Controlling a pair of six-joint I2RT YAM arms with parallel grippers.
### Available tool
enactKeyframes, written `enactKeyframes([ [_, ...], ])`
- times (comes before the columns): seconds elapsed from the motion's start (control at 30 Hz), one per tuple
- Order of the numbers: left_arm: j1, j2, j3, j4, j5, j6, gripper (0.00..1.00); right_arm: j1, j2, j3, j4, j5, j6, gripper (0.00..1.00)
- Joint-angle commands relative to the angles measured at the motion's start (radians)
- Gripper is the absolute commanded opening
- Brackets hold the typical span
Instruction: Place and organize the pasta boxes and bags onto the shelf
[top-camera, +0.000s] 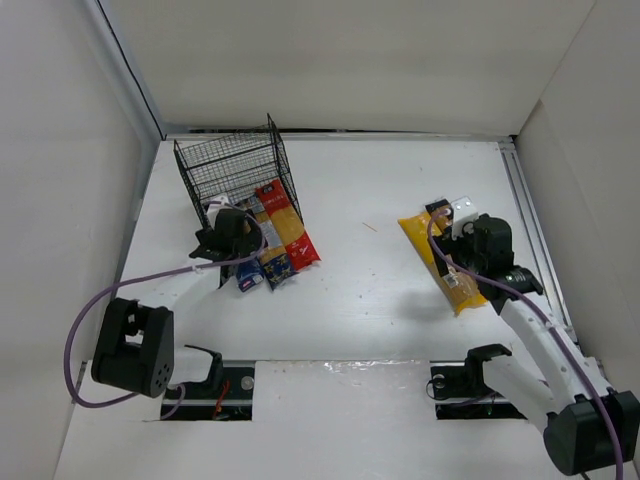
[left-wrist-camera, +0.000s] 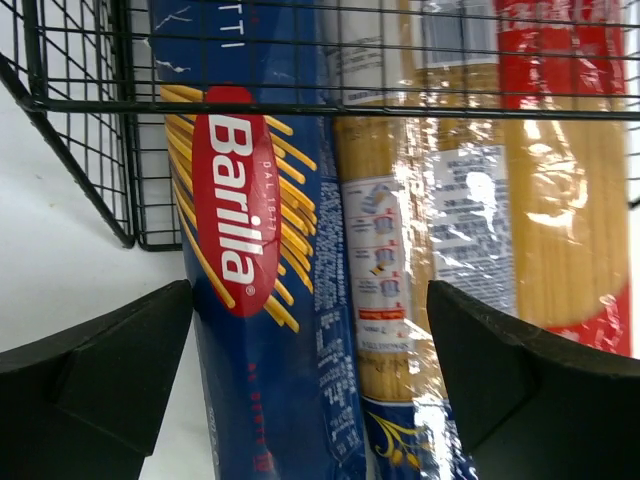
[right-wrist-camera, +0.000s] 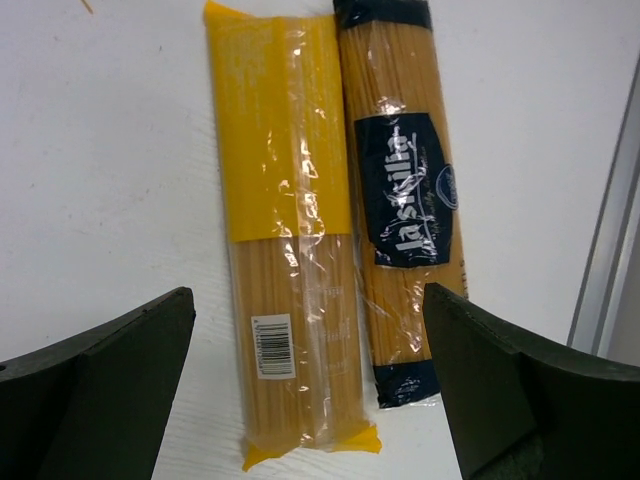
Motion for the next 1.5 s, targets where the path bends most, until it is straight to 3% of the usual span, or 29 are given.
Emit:
enactKeyframes([
  [0.0,0.001,-0.069,0.023,0.009,0.051,-0.01,1.0,0.01,0.051,0.006,0.005,-0.047,-0.029,1.0],
  [0.13,0.001,-0.178,0.014,-0.043,0.071,-0.01,1.0,0.01,0.193,0.05,-0.081,-0.133,-0.047,1.0],
  [0.27,-0.013,-0.312,0.024,-0.147,0.091,-0.01,1.0,0.01,0.353,0.099,-0.15,-0.109,-0.067,1.0],
  [0.37,-0.044,-0.387,0.033,-0.214,0.054,-0.089,1.0,0.0,0.463,0.121,-0.139,-0.12,-0.067,1.0],
  [0.63,-0.044,-0.511,0.043,-0.296,0.077,-0.139,1.0,-0.044,0.502,0.139,-0.182,-0.055,-0.018,1.0],
  [0.87,-0.044,-0.51,0.021,-0.223,0.093,-0.151,1.0,-0.09,0.461,0.132,-0.228,-0.009,-0.011,1.0],
  [1.13,-0.044,-0.438,0.099,-0.222,0.082,-0.107,1.0,-0.122,0.671,0.188,-0.242,-0.104,-0.079,0.98],
  [1.2,-0.044,-0.438,0.109,-0.222,0.071,-0.107,1.0,-0.122,0.68,0.188,-0.242,-0.145,-0.106,0.79],
  [1.3,-0.044,-0.438,0.13,-0.242,0.041,-0.107,1.0,-0.122,0.653,0.167,-0.228,-0.225,-0.139,0.0],
  [1.4,-0.044,-0.449,0.139,-0.265,0.021,-0.119,1.0,-0.122,0.559,0.155,-0.172,-0.313,-0.175,0.0],
  [1.47,-0.044,-0.458,0.148,-0.297,0.02,-0.128,1.0,-0.072,0.432,0.155,-0.159,-0.289,-0.175,0.0],
])
